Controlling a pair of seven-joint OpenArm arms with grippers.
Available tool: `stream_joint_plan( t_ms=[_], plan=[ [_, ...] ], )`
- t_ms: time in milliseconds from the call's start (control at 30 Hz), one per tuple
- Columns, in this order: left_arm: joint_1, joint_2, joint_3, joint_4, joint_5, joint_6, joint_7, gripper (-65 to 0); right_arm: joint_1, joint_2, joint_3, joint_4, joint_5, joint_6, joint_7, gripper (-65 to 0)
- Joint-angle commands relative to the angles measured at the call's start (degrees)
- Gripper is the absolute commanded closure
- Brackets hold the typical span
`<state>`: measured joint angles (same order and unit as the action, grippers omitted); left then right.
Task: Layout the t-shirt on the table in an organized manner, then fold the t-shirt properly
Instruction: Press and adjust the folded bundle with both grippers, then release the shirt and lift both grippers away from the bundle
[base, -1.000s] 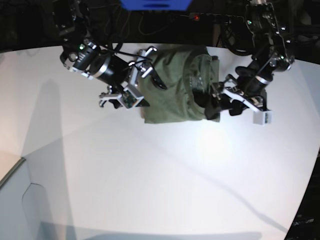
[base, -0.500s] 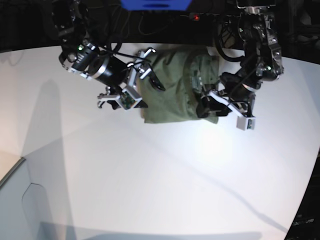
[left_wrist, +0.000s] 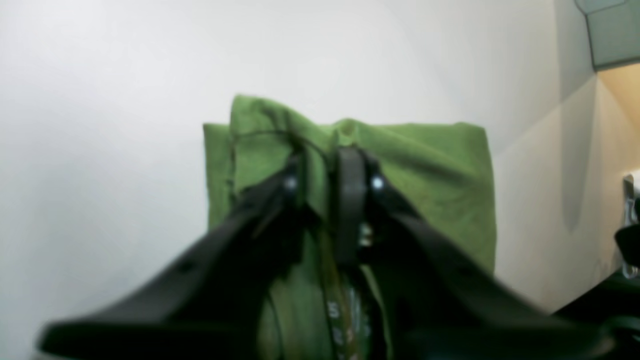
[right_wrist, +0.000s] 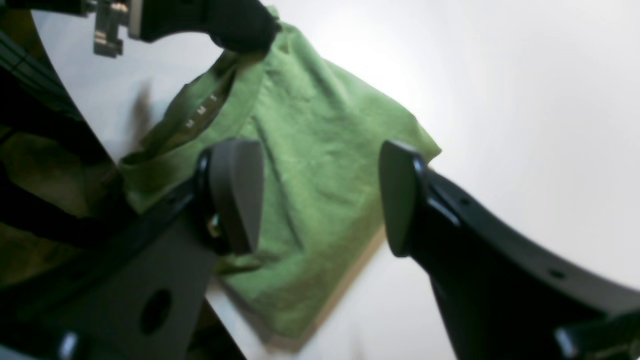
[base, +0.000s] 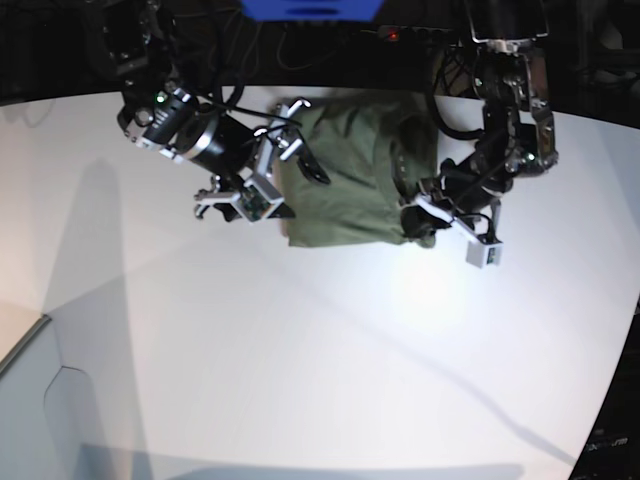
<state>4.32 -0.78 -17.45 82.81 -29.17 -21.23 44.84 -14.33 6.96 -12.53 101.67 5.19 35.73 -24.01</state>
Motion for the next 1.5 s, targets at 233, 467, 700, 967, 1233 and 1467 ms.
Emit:
stream_joint_plan(
  t_ms=[233, 467, 700, 967, 1233, 1467],
  plan=[
    [-2.4, -0.6, -5.4, 0.8, -0.5, -0.5, -0.8, 0.0, 0.4, 0.2, 0.0, 0.9, 0.9, 0.0, 1.5, -36.9],
    [-3.0, -1.1, -6.4, 0.3, -0.4, -0.5, -0.4, -7.2, 0.4, 0.2, 0.0, 0.9, 0.9, 0.0, 1.5, -36.9],
    [-1.2, -1.4, -7.6, 1.7, -1.0, -0.5, -0.4, -43.5, 0.4, 0.2, 0.0, 0.9, 0.9, 0.0, 1.5, -36.9],
    [9.4, 1.0, -10.5, 19.2, -1.0, -0.5, -0.4, -49.0, 0.4, 0.3, 2.6, 0.9, 0.9, 0.0, 1.5, -36.9],
    [18.7, 4.1, -10.0, 20.2, -1.0, -0.8, -0.4, -49.0, 0.4, 0.3, 6.2, 0.9, 0.9, 0.1, 1.5, -36.9],
    [19.5, 4.9, -9.9, 16.7, -0.6, -1.0, -0.5, -49.0, 0.4, 0.2, 6.0, 0.9, 0.9, 0.1, 1.5, -36.9]
  ],
)
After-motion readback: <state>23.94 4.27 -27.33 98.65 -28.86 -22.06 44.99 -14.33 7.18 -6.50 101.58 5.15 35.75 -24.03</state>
